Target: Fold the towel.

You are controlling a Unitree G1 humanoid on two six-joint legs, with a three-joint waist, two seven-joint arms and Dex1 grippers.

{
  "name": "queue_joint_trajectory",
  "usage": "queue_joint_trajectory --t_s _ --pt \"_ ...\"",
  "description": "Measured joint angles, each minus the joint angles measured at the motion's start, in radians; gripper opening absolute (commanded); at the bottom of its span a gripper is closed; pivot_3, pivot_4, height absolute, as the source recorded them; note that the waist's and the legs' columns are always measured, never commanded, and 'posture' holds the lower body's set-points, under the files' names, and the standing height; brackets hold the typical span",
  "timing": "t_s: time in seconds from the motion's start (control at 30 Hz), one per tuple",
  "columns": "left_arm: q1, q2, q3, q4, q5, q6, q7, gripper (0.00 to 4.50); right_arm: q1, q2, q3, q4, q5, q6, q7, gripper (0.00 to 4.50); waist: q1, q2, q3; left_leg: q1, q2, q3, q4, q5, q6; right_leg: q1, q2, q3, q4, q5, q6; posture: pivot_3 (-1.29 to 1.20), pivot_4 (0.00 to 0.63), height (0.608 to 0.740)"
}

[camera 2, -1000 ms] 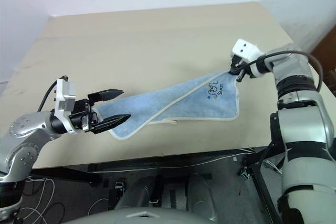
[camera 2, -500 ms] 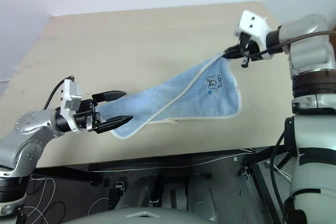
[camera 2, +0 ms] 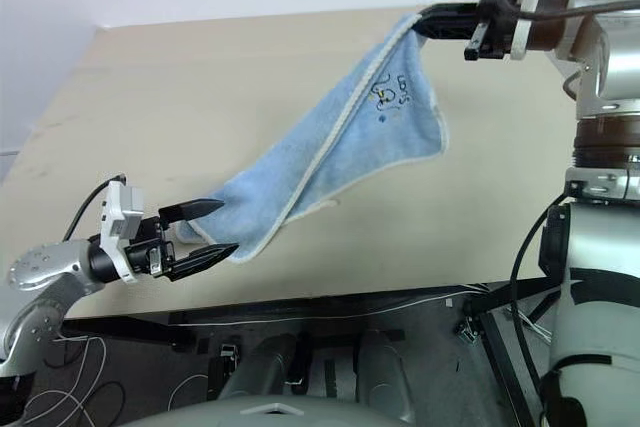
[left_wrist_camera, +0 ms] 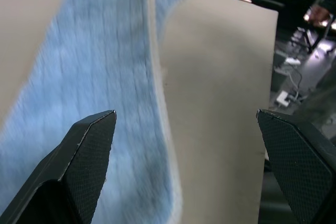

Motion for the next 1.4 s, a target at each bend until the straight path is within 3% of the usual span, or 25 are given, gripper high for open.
queue_joint_trajectory --t_s 0.27,0.5,0.8,1.13,1.4 --pt "-0.003 -0.091 -0.102 0.015 0.190 -0.122 0.089 4.50 -0.024 0.024 0.008 -0.055 0.051 0.027 -0.031 0.02 0.026 0.000 0.000 -0.003 0.000 0.000 0.001 0.000 0.000 -0.002 0.000 -0.001 0.000 0.000 0.000 0.00 0.150 0.740" --pt "-0.046 -0.072 -0.205 0.061 0.383 -0.266 0.099 4.50 -0.014 0.025 0.021 -0.086 0.061 0.033 -0.048 0.02 0.020 0.000 0.000 -0.003 0.000 0.001 0.000 0.000 0.000 -0.004 0.000 0.000 -0.001 0.001 0.001 0.00 0.150 0.740" --pt "-0.021 -0.030 -0.239 0.144 0.483 -0.366 0.073 4.50 0.014 0.017 0.047 -0.099 0.060 0.041 -0.060 0.02 0.023 0.000 0.000 -0.003 0.000 0.000 0.000 0.000 0.000 -0.003 0.000 -0.001 0.000 0.001 0.001 0.00 0.150 0.740" --pt "-0.126 -0.027 -0.300 0.292 0.542 -0.480 0.023 4.50 0.042 -0.012 0.047 -0.123 0.062 0.097 -0.070 0.02 0.027 0.002 -0.001 -0.002 0.000 0.000 0.002 0.000 0.000 -0.002 -0.001 -0.001 0.001 0.001 0.001 0.00 0.150 0.740" --pt "-0.154 -0.029 -0.330 0.310 0.520 -0.449 -0.028 1.90 0.065 -0.012 0.047 -0.146 0.080 0.106 -0.083 0.00 0.028 0.002 -0.001 -0.002 0.000 0.000 0.003 0.000 0.000 -0.002 -0.001 -0.002 0.001 0.001 0.001 0.00 0.150 0.740"
